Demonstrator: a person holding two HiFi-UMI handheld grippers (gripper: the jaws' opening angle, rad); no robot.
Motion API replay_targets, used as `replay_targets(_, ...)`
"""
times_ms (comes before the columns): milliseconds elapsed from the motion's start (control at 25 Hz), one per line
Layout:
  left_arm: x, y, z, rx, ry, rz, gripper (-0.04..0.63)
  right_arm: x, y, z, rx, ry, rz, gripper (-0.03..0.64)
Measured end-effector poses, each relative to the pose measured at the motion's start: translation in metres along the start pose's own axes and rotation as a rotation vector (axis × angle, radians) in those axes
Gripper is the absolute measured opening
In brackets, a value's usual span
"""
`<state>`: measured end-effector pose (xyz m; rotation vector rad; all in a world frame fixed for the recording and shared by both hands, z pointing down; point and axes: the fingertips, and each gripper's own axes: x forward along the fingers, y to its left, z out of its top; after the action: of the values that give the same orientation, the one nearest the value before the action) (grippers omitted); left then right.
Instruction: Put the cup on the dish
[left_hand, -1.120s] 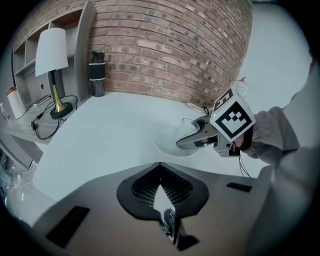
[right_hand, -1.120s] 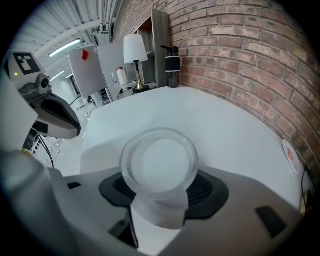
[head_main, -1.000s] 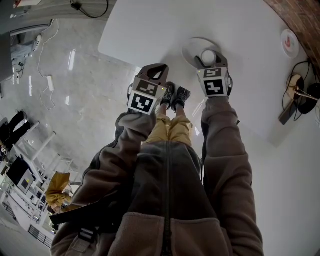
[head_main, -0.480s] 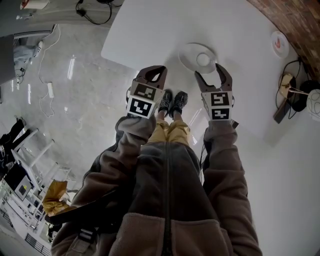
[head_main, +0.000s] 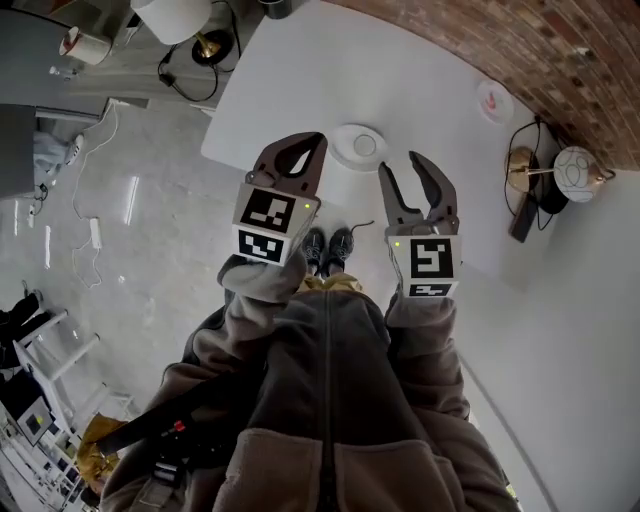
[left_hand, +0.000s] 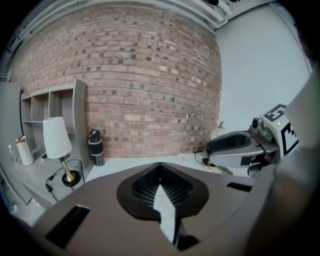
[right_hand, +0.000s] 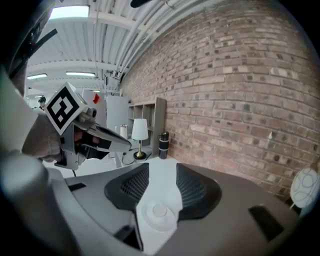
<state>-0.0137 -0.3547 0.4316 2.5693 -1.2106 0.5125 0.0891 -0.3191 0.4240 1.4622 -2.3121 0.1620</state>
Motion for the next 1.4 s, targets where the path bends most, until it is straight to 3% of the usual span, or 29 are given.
replay_targets(120,-0.015,-0.011,0.044,0.015,-0.079,0.000,0.005,-0.024,-0.008,0.039,0.002,-0.092,-0.067,0.079)
replay_targets(280,-0.031,-0.036,0.093,0.076,-0.170,-0.025,0.005,-0.050,-0.007,0.079,-0.023,-0.180,-0.094,0.005)
replay_targets(480,-0.052,-0.061,0.136,0.143,-0.252,-0.052,0.005,-0.077,-0.005,0.119,-0.057,-0.236,-0.113,0.003)
replay_targets(880,-0.088,-0.084,0.206,0.221,-0.398,-0.020,0.005,-0.126,-0.028,0.184,-0.055,-0.413,-0.195,0.003)
replay_targets(1400,-0.115,-0.072,0.244,0.255,-0.480,0.023,0.005,-0.150,-0.031,0.225,-0.116,-0.520,-0.223,0.003)
